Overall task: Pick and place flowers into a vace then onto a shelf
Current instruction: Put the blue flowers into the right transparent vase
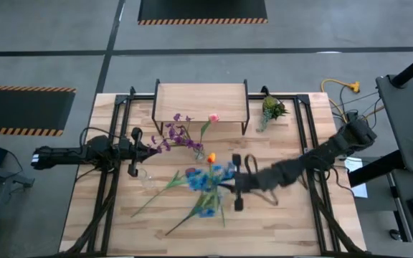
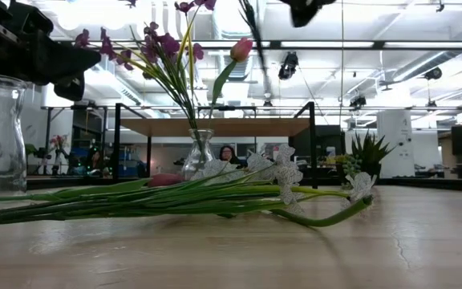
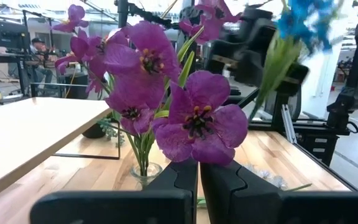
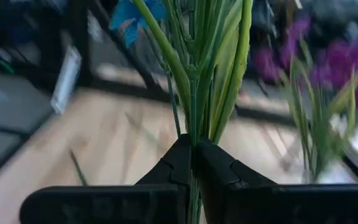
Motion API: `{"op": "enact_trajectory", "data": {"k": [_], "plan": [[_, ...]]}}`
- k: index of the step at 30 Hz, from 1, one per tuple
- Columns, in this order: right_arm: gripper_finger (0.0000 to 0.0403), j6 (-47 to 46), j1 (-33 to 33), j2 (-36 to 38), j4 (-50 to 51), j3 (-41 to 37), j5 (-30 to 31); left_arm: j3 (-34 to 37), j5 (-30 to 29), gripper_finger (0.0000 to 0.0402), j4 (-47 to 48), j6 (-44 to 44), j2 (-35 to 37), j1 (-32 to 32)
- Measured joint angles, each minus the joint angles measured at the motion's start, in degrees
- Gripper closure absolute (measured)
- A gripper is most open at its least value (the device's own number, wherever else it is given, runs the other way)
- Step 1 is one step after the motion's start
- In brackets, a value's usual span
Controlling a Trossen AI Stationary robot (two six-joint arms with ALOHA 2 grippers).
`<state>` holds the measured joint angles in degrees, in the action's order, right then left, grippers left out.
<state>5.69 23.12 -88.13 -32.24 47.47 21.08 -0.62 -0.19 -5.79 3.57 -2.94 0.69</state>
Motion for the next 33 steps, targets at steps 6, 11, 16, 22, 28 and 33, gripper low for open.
{"op": "enact_trajectory", "data": {"k": [6,11,16,22,28,33], "plan": [[0.0394,4.79,-10.26,0.03,-20.60,-5.97,-12.86,0.00,0.00,0.0402,-1.25,-0.01,0.02,-0.01],[0.0394,3.13,-15.03,0.01,-21.71,-5.47,-13.61,0.00,0.00,0.0402,-1.21,-0.01,0.00,-0.02],[0.0394,2.26,-16.62,-0.41,-22.46,-3.70,-13.57,0.00,0.00,0.0402,-1.28,-0.01,0.00,-0.01],[0.0394,4.66,-17.47,-4.90,-26.09,-2.89,-12.70,0.01,0.01,0.0402,-0.10,-0.02,-0.06,-0.01],[0.0394,6.61,-19.68,-10.29,-35.21,-1.79,-12.11,-0.11,0.00,0.0402,-1.19,-0.02,0.00,0.00],[0.0394,4.65,-20.66,-11.38,-35.18,-0.66,-12.01,-0.11,0.00,0.0402,-1.16,-0.02,-0.05,0.00]]}}
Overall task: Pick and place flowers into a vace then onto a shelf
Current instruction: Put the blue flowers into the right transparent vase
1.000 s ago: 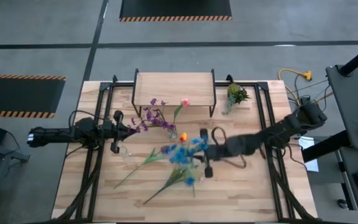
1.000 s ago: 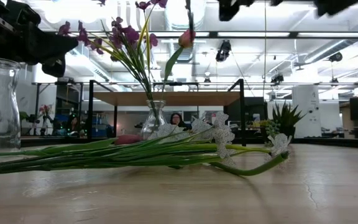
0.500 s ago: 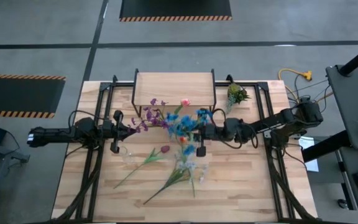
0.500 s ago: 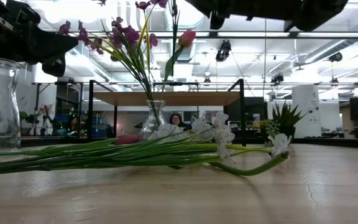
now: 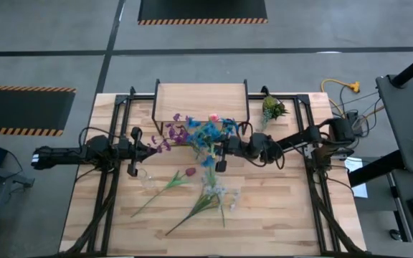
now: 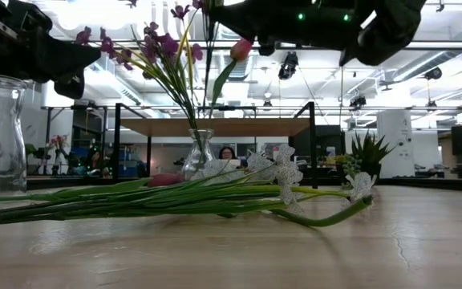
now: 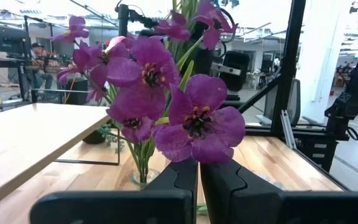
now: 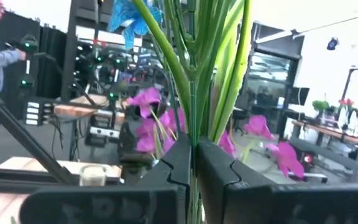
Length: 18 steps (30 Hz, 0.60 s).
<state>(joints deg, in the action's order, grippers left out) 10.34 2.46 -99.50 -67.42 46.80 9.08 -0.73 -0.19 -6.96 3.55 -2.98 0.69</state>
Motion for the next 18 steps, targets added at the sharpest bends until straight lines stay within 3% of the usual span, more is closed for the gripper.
{"op": "enact_trajectory", "data": {"k": [11,18], "plan": [[0.0394,-1.37,-0.54,-0.06,1.02,-0.12,0.37,0.02,0.01,0.0402,0.37,0.00,0.00,0.00],[0.0394,-2.90,-1.33,-5.36,-0.46,2.00,1.99,0.02,0.00,0.0402,0.35,0.00,0.02,0.00]]}}
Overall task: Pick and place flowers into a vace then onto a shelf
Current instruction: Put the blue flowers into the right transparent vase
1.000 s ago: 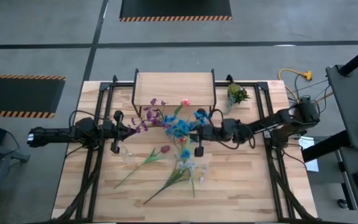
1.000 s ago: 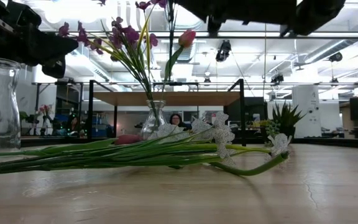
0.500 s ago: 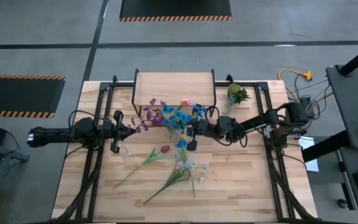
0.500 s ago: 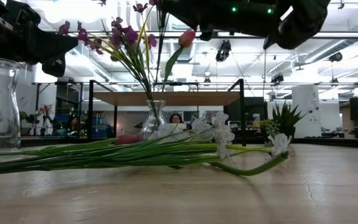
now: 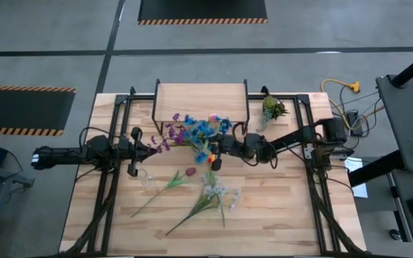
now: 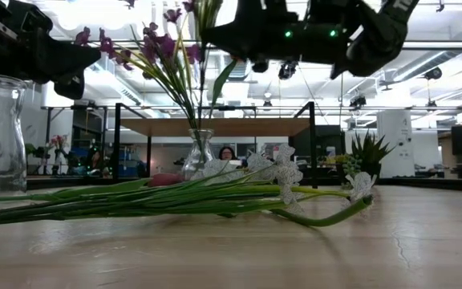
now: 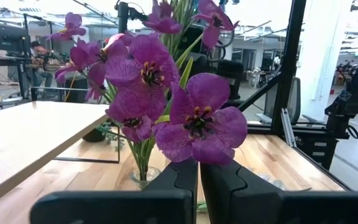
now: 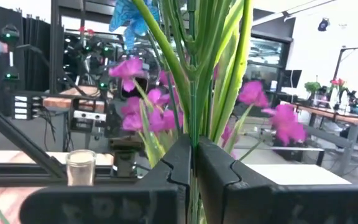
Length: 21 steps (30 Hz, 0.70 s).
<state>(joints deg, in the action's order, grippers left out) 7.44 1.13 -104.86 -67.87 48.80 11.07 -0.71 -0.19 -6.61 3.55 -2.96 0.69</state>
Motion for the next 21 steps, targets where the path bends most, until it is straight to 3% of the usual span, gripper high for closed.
{"op": "enact_trajectory", "data": {"k": [7,21], "plan": [[0.0394,0.02,-0.09,-2.09,1.63,2.56,-0.03,0.02,0.00,0.0402,1.47,0.02,-0.02,-0.02],[0.0394,-5.78,-0.96,-2.01,1.64,-0.09,1.11,0.04,0.00,0.0402,1.70,0.02,0.00,0.00]]}}
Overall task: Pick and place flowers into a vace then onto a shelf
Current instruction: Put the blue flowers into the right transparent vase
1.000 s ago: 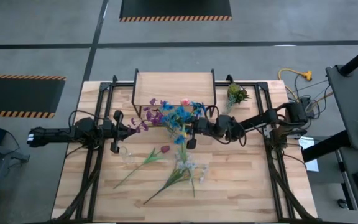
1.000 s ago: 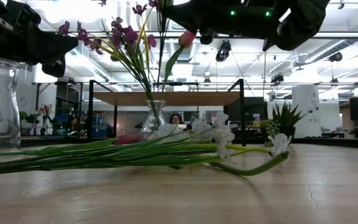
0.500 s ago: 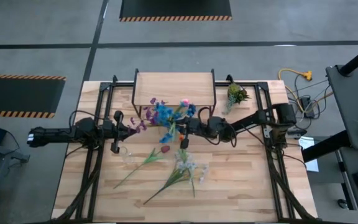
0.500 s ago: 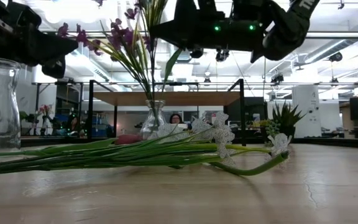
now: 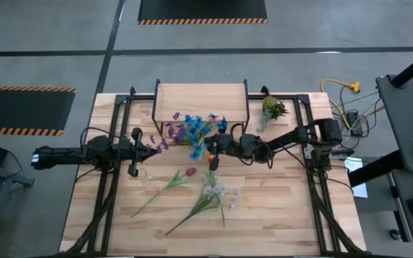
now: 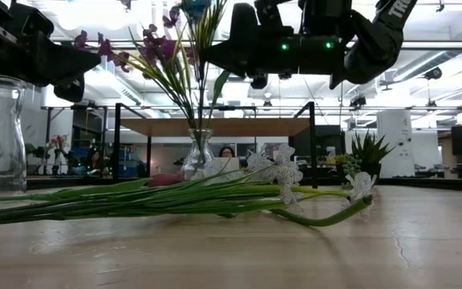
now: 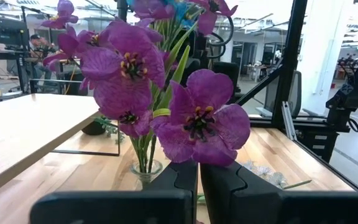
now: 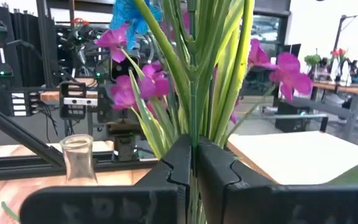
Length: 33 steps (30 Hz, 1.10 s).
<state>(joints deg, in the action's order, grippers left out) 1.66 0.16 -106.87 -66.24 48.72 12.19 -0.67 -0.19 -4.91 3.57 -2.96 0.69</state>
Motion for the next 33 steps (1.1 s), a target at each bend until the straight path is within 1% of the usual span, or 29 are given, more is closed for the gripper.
{"op": "enact_trajectory", "data": {"k": [6,9,16,19,33], "plan": [[0.0394,-1.16,-0.07,0.00,3.02,-0.18,0.08,0.00,0.02,0.0402,0.00,0.00,0.00,0.00],[0.0394,-3.07,-0.34,-0.02,4.57,-0.19,1.13,0.00,0.02,0.0402,0.00,-0.01,0.00,-0.02],[0.0394,-4.12,-0.33,-0.11,6.11,-0.20,1.56,0.00,0.01,0.0402,-0.01,0.00,0.00,0.00],[0.0394,-4.79,-0.35,-0.13,8.87,-0.20,3.16,0.00,0.02,0.0402,0.00,0.00,-0.02,0.00],[0.0394,-5.82,-0.44,-0.15,13.10,-0.27,3.08,0.00,0.02,0.0402,0.00,0.00,0.00,0.00]]}}
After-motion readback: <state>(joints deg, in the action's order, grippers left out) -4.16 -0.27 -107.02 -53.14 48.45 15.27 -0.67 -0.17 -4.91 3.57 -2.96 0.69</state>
